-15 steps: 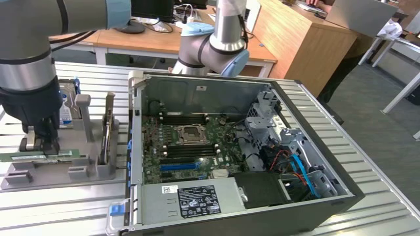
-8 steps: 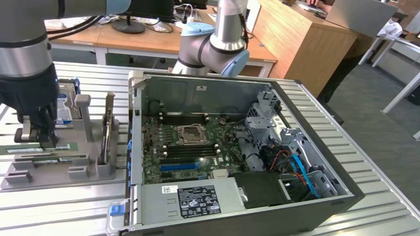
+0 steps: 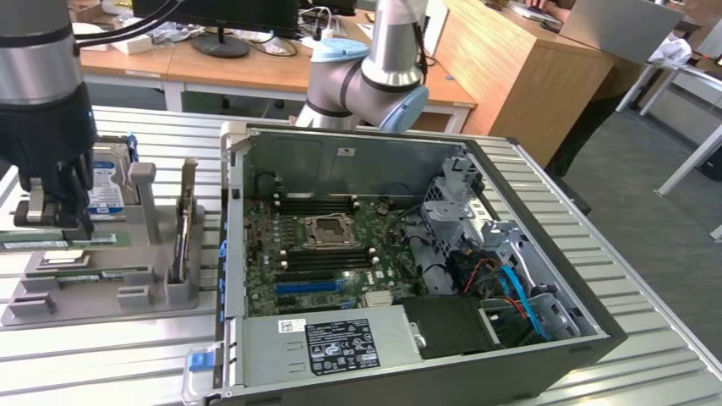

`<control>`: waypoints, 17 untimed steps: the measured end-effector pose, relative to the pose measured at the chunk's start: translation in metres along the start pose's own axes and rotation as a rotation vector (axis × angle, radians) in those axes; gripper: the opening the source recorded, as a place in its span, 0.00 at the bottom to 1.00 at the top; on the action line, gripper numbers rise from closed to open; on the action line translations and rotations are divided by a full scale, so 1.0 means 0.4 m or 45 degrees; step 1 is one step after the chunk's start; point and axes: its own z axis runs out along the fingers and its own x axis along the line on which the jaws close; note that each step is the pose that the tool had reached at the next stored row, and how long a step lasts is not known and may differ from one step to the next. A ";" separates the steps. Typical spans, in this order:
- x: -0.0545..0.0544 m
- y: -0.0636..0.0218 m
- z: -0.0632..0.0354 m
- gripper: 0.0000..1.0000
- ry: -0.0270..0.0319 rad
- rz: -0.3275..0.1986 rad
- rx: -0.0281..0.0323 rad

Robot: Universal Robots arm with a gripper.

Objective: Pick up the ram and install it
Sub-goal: 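Pick up the ram and move it above insertion slot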

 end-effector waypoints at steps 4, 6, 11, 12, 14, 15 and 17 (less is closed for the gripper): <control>-0.001 0.001 -0.031 0.11 -0.0001 0.000 0.0000; -0.002 0.002 -0.045 0.11 -0.0001 0.000 0.0000; -0.003 0.003 -0.084 0.11 -0.0001 0.000 0.0002; -0.003 0.003 -0.091 0.11 -0.0001 0.000 -0.0001; -0.004 0.004 -0.106 0.11 0.0000 0.000 -0.0001; -0.004 0.004 -0.113 0.11 0.0000 0.000 0.0000; -0.004 0.004 -0.126 0.11 -0.0001 0.000 0.0000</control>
